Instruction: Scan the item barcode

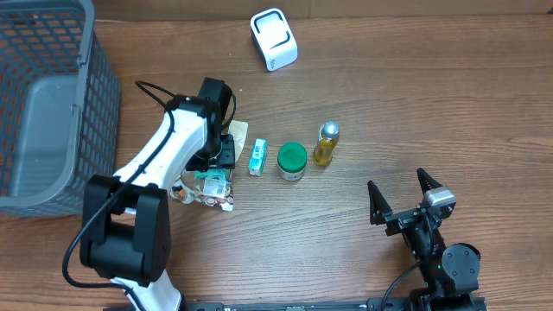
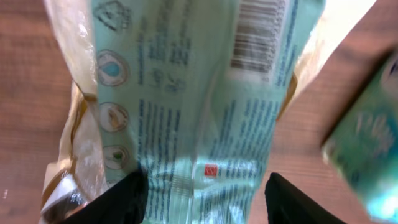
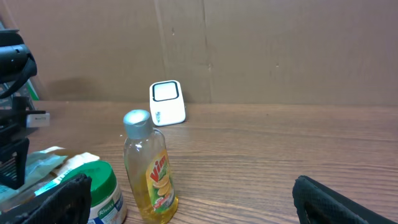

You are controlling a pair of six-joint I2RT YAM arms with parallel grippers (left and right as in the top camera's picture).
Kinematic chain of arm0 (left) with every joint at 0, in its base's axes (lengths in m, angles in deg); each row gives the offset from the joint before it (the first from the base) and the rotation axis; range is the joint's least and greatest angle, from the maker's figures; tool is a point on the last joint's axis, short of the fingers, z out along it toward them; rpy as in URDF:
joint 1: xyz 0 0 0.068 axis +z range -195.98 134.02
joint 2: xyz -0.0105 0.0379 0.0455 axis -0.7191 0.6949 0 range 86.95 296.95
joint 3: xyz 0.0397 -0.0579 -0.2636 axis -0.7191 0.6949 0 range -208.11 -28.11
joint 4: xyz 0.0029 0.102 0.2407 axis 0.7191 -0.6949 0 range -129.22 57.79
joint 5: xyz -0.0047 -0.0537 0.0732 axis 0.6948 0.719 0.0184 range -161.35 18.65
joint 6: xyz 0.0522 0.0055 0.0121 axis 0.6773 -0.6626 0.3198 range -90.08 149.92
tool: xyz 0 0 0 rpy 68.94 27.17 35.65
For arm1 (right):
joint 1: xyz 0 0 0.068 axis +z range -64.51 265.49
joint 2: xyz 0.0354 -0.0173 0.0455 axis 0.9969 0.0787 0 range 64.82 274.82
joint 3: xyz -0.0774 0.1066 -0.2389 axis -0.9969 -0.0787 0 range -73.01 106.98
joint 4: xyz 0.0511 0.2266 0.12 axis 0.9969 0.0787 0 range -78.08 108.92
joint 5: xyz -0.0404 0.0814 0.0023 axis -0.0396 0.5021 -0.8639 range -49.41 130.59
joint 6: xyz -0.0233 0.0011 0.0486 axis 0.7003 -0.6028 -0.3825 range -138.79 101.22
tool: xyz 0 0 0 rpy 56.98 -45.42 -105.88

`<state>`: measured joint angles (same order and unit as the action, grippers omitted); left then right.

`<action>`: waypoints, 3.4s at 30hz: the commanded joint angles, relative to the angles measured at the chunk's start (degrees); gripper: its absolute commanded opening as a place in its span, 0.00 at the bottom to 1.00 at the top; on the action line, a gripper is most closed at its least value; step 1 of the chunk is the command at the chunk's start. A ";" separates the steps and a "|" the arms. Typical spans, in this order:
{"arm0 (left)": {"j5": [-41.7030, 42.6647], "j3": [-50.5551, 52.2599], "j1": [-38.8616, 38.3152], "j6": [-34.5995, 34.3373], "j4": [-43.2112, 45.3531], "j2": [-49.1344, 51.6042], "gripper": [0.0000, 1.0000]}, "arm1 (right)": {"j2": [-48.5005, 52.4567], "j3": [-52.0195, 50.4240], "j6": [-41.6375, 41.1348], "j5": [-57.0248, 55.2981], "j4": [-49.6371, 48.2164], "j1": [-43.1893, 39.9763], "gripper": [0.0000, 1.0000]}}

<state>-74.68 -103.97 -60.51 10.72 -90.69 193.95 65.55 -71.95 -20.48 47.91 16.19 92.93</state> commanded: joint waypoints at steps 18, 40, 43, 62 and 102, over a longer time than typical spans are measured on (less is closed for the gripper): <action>2.95 -25.09 11.43 5.55 -13.66 0.50 0.69 | -0.57 -0.61 0.07 0.28 -0.24 -0.13 1.00; 0.42 -22.75 22.27 6.78 -11.56 0.55 0.96 | -0.57 -0.61 0.07 0.28 -0.22 -0.11 1.00; 0.42 -22.75 22.27 6.78 -11.50 0.55 0.97 | -0.57 -0.61 0.07 0.28 -0.22 -0.13 1.00; 3.39 -22.75 22.21 6.82 -11.41 0.57 0.99 | -0.57 -0.61 0.07 0.28 -0.24 -0.11 1.00; 3.37 -22.75 20.76 6.99 -11.52 0.57 1.00 | -0.57 -0.61 0.07 0.28 -0.22 -0.13 1.00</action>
<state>-71.95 -127.35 -39.61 16.84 -102.28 194.87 65.55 -71.95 -20.50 47.91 16.21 92.93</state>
